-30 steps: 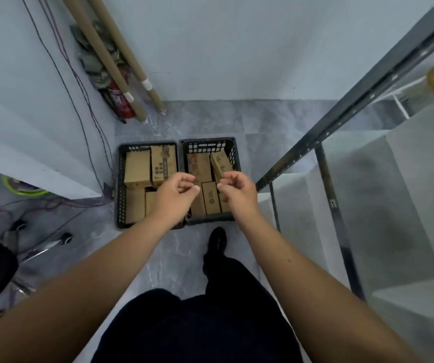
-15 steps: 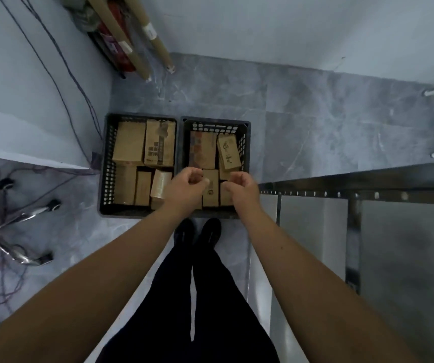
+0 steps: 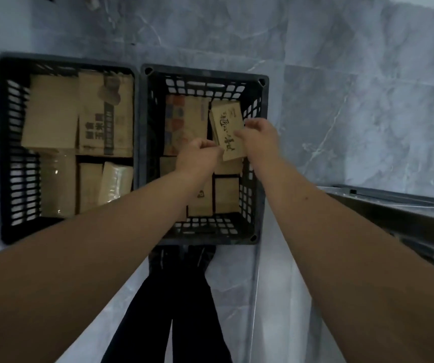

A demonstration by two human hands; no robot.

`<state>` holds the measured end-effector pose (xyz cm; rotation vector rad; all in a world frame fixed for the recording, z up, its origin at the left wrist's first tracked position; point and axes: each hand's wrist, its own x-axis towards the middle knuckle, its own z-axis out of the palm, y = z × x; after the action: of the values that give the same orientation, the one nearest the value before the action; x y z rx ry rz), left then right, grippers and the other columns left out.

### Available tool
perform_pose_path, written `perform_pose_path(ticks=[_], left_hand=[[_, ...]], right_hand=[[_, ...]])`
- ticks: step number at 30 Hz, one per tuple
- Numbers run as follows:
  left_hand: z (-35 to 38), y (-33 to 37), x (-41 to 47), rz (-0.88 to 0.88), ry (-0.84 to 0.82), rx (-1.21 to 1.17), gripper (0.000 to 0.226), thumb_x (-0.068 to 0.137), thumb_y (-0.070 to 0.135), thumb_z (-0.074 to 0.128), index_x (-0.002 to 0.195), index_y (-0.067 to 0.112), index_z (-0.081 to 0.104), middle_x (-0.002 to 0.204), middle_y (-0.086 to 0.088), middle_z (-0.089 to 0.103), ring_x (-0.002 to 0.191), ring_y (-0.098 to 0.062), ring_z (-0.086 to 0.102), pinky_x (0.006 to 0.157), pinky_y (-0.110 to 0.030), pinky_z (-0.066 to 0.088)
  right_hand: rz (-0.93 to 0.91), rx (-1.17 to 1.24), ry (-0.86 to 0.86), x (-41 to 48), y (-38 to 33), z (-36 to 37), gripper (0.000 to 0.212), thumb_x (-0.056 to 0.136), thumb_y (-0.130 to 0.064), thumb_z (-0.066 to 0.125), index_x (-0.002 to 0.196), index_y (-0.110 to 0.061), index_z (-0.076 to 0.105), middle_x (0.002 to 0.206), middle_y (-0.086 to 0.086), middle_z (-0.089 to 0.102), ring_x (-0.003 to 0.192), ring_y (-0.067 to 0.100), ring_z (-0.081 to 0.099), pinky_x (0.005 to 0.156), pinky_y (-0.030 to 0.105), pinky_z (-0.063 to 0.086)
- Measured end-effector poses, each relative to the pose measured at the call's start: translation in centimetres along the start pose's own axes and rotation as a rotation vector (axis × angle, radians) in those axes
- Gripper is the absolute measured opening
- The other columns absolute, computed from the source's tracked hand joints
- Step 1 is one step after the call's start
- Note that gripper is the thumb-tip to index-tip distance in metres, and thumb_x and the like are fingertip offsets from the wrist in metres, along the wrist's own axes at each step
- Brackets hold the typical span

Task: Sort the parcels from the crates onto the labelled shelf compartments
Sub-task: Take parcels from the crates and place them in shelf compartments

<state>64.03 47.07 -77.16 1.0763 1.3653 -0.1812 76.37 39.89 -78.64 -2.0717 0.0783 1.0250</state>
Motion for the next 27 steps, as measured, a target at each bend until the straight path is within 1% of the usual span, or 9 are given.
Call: perform_pose_path(ticks=[6,8,11,15,18,20,23,25,27], left_hand=[[2.8,-1.2,8.8,-0.076,0.071,-0.001,0.029,0.075,0.033,0.081,0.101,0.026,0.070,0.109,-0.006,0.073,0.107,-0.026,0.070,0.096,-0.043,0.060],[3.3,-1.7,10.6,-0.094,0.071,-0.020,0.052,0.064,0.036,0.078,0.114,0.022,0.072,0.113,-0.009,0.074,0.110,-0.029,0.070,0.098,-0.044,0.060],[3.9,-1.6,12.2,-0.138,0.053,-0.068,0.051,0.083,0.026,0.081,0.131,0.014,0.067,0.124,-0.012,0.070,0.116,-0.028,0.066,0.102,-0.042,0.057],[4.6,-1.7,13.0,-0.241,-0.006,-0.168,0.031,0.095,0.022,0.074,0.123,0.012,0.065,0.122,-0.005,0.066,0.110,-0.020,0.064,0.098,-0.037,0.059],[4.5,-1.6,12.0,-0.236,-0.036,-0.215,0.013,0.094,0.018,0.073,0.105,0.016,0.065,0.112,-0.006,0.067,0.099,-0.018,0.065,0.098,-0.037,0.059],[3.9,-1.2,10.8,-0.240,-0.039,-0.197,0.024,0.095,0.019,0.073,0.115,0.011,0.064,0.113,-0.008,0.067,0.106,-0.021,0.064,0.100,-0.038,0.058],[1.9,-1.3,7.8,-0.184,-0.050,-0.155,0.040,0.097,0.024,0.072,0.133,0.012,0.060,0.128,-0.011,0.067,0.110,-0.022,0.066,0.097,-0.037,0.059],[-0.1,-1.3,4.6,-0.143,-0.062,-0.149,0.042,0.100,0.028,0.068,0.140,0.017,0.058,0.131,-0.010,0.067,0.113,-0.022,0.066,0.094,-0.038,0.059],[-2.4,-1.2,0.6,-0.150,-0.059,-0.181,0.043,0.103,0.036,0.063,0.143,0.024,0.056,0.129,-0.005,0.069,0.114,-0.022,0.067,0.091,-0.037,0.060]], right_hand=[[-0.040,-0.178,-0.022,6.8,3.5,2.6,0.065,0.092,-0.022,0.071,0.153,-0.017,0.047,0.143,0.002,0.058,0.111,0.014,0.062,0.095,0.037,0.058],[-0.053,-0.202,-0.012,7.9,4.5,2.9,0.067,0.091,-0.019,0.070,0.154,-0.018,0.045,0.138,0.000,0.059,0.108,0.013,0.062,0.084,0.029,0.057],[-0.070,-0.266,-0.010,9.0,5.2,3.1,0.050,0.090,-0.014,0.068,0.139,-0.017,0.055,0.121,-0.002,0.063,0.106,0.016,0.062,0.071,0.025,0.053],[0.036,-0.263,-0.037,9.7,5.2,3.6,0.045,0.087,-0.019,0.071,0.129,-0.012,0.059,0.116,0.004,0.067,0.103,0.022,0.065,0.085,0.039,0.060],[0.084,-0.228,-0.026,8.8,5.2,3.6,0.042,0.089,-0.016,0.065,0.130,-0.011,0.060,0.109,0.003,0.065,0.104,0.023,0.064,0.090,0.039,0.058],[0.104,-0.198,-0.034,7.2,4.9,3.2,0.043,0.095,-0.009,0.058,0.138,-0.006,0.057,0.106,0.002,0.058,0.104,0.019,0.058,0.088,0.031,0.049],[0.129,-0.091,-0.010,3.2,4.3,2.6,0.050,0.099,-0.016,0.053,0.148,-0.009,0.052,0.129,0.005,0.061,0.114,0.020,0.056,0.095,0.029,0.044],[0.174,0.025,0.007,0.4,3.8,2.1,0.042,0.092,-0.032,0.052,0.129,-0.018,0.065,0.121,0.004,0.064,0.111,0.024,0.061,0.102,0.038,0.049],[0.206,0.103,-0.005,-3.1,2.6,1.7,0.021,0.093,-0.041,0.050,0.103,-0.026,0.061,0.105,-0.001,0.061,0.102,0.020,0.058,0.094,0.037,0.049]])
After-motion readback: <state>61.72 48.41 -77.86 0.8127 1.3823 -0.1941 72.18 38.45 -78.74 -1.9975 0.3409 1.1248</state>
